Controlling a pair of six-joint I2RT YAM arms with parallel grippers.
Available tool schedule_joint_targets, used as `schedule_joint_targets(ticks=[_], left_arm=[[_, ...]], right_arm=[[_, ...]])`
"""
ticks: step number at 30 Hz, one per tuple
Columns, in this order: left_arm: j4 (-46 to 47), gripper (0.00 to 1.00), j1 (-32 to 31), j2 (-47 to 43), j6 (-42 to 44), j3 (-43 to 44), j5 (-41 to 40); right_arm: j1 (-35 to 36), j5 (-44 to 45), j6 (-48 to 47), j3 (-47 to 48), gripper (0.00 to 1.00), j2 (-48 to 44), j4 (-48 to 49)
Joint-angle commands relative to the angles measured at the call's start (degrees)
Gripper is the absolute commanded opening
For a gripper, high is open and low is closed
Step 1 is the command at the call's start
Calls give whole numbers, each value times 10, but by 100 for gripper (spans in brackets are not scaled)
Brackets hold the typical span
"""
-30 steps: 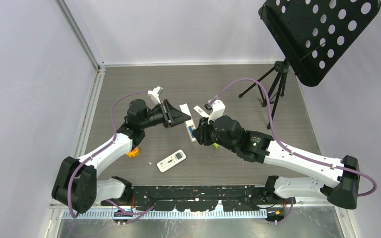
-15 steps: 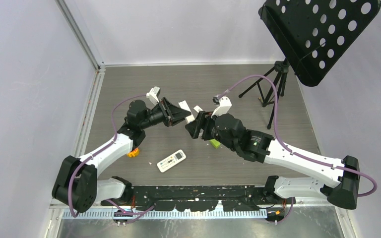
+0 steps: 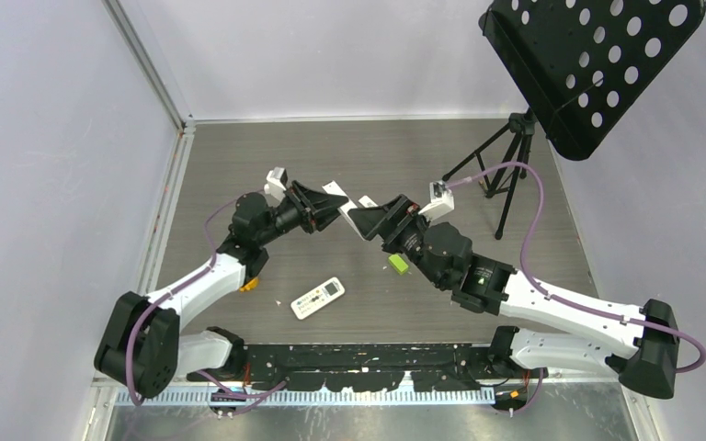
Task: Load the batteries into the remote control
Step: Load the battery into the remote control.
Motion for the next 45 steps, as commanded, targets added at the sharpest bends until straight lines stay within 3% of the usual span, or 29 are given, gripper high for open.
schedule_joint_targets(ticks=[1, 14, 26, 45], left_arm=[[69, 0, -2, -41, -59, -9, -39], [97, 0, -2, -56, -84, -19, -32], [122, 0, -2, -48, -95, -18, -20], [120, 0, -3, -51, -81, -2, 13]], right_arm=[[0, 32, 82, -18, 88, -14, 68], [1, 40, 138, -68, 85, -34, 155], [1, 35, 183, -99, 57, -33, 216], [-6, 30, 210, -78, 44, 9, 187]])
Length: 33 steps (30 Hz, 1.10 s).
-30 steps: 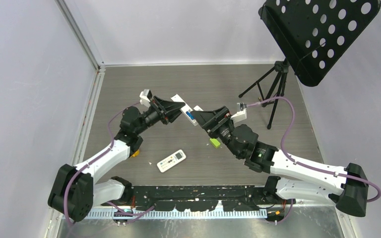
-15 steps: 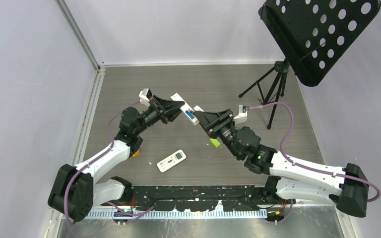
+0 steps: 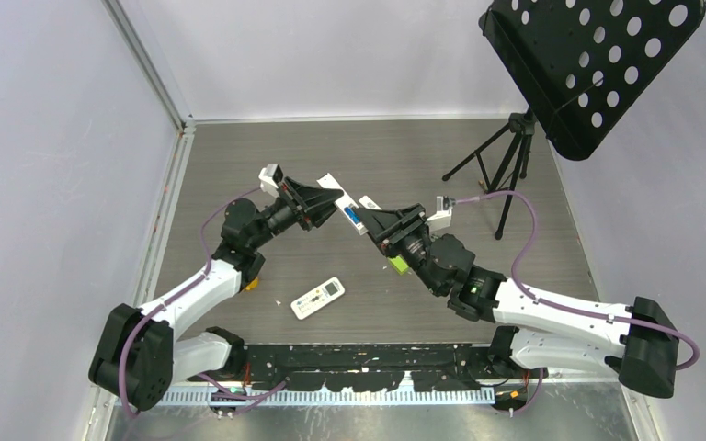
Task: Load the batteries into the remote control
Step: Load the battery into the remote control, then place the remote control at the center of the board.
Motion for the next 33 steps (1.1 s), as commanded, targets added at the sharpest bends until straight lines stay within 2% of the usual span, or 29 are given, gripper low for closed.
schedule_joint_targets(ticks=[1, 7, 11, 13, 15, 18, 21, 23, 26, 29, 31, 33], left_arm=[[39, 0, -2, -7, 1, 20, 23], [39, 0, -2, -16, 19, 26, 30], [39, 0, -2, -20, 38, 33, 30], [40, 0, -2, -27, 45, 29, 21], [28, 0, -1, -34, 65, 29, 18], [-11, 0, -1, -43, 107, 29, 19], [-54, 0, -1, -55, 160, 24, 18], [-91, 0, -1, -62, 204, 22, 16], [-134, 0, -1, -66, 254, 18, 11], [-187, 0, -1, -62, 301, 16, -12], [-213, 0, 1, -43, 313, 14, -49], [-190, 0, 4, -3, 318, 15, -73]], right_arm=[[-5, 17, 16, 21, 43, 13, 2], [-11, 17, 44, 29, 32, 19, -43], [-12, 25, 53, 52, 16, 20, -131], [-14, 19, 41, 49, 15, 17, -131], [-22, -9, 12, 47, 28, 11, -118], [-31, -46, -45, 50, 64, -6, -100], [-33, -61, -102, 48, 88, -33, -96], [-34, -66, -141, 47, 93, -51, -107], [-39, -83, -220, 70, 94, -64, -168], [-40, -87, -303, 123, 92, -50, -294], [-40, -54, -334, 160, 90, -33, -378], [-42, -19, -347, 180, 89, -17, -425]])
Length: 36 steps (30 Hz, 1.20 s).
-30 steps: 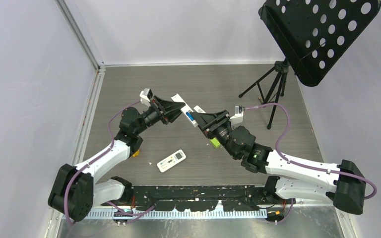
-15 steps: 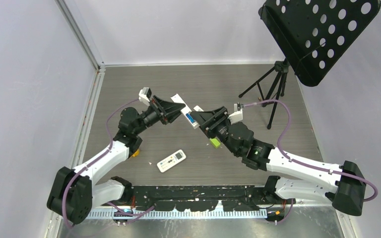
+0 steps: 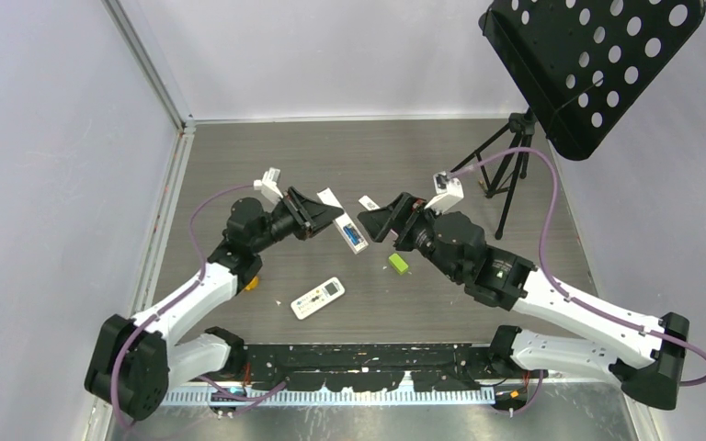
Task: Load the batteries into the remote control
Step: Place the remote control at the center of the board.
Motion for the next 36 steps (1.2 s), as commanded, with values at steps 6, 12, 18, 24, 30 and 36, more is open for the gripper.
schedule_joint_targets(ticks=[6, 12, 18, 24, 30, 36], left_arm=[[49, 0, 4, 211, 94, 50, -52], [55, 0, 3, 318, 133, 81, -69], [55, 0, -7, 368, 163, 81, -111], [54, 12, -12, 393, 177, 69, -135], [42, 25, -12, 382, 177, 41, -161], [20, 44, -13, 370, 180, 25, -179]], right_arm=[[-27, 53, -76, 70, 86, 64, -172], [-53, 14, -94, 59, 84, 120, -175], [-64, -36, -123, 65, 81, 180, -171], [-71, -61, -120, 65, 81, 214, -152], [-76, -69, -115, 71, 81, 236, -152], [-76, -76, -112, 73, 81, 240, -152]])
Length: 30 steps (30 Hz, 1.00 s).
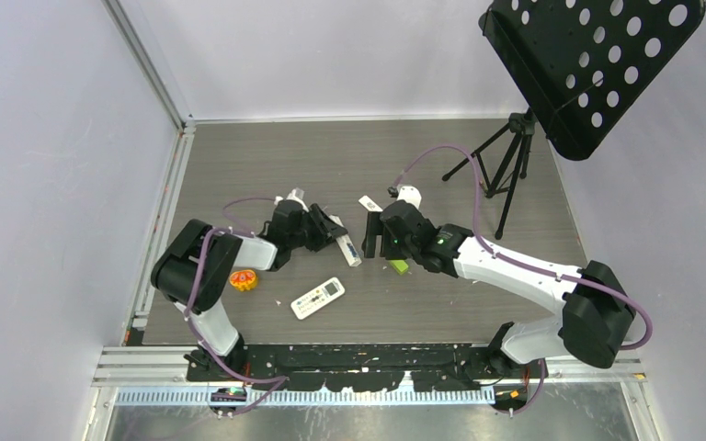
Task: Load the batteries into the remote control
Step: Place the remote control at the center of the board, then adjust the remote control at the center of the board.
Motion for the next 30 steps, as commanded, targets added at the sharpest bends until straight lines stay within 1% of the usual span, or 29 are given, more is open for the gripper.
schedule_joint_targets(ticks=[1, 4, 8, 12, 15, 17, 20, 23, 26, 29, 30], left_arm=[[-33, 47, -2, -11, 28, -20, -47], [-31, 52, -2, -16, 25, -30, -60], [-41, 53, -2, -27, 29, -33, -70], [-74, 50, -2, -38, 42, -28, -83], [-80, 46, -2, -51, 49, -30, -81], [-93, 43, -1, -62, 52, -26, -79], [-130, 42, -1, -84, 66, -14, -86], [-177, 42, 1, -118, 85, -8, -100], [-230, 42, 9, -169, 103, -6, -116], [-281, 45, 20, -216, 118, -3, -119], [-300, 46, 24, -229, 122, -2, -114]], right_arm=[[-1, -5, -2, 22, 81, 2, 21], [-2, -7, 9, 23, 81, 2, 20], [-3, -10, 16, 18, 81, -6, 20], [-4, -12, 14, 20, 80, -1, 16], [-6, -28, 15, 40, 72, 26, 7], [-8, -39, 10, 65, 67, 58, -1], [-11, -51, -10, 122, 60, 118, -26], [-20, -51, -36, 190, 57, 186, -65], [-33, -53, -67, 250, 55, 241, -93], [-46, -57, -99, 305, 49, 287, -125], [-50, -60, -109, 317, 45, 299, -131]])
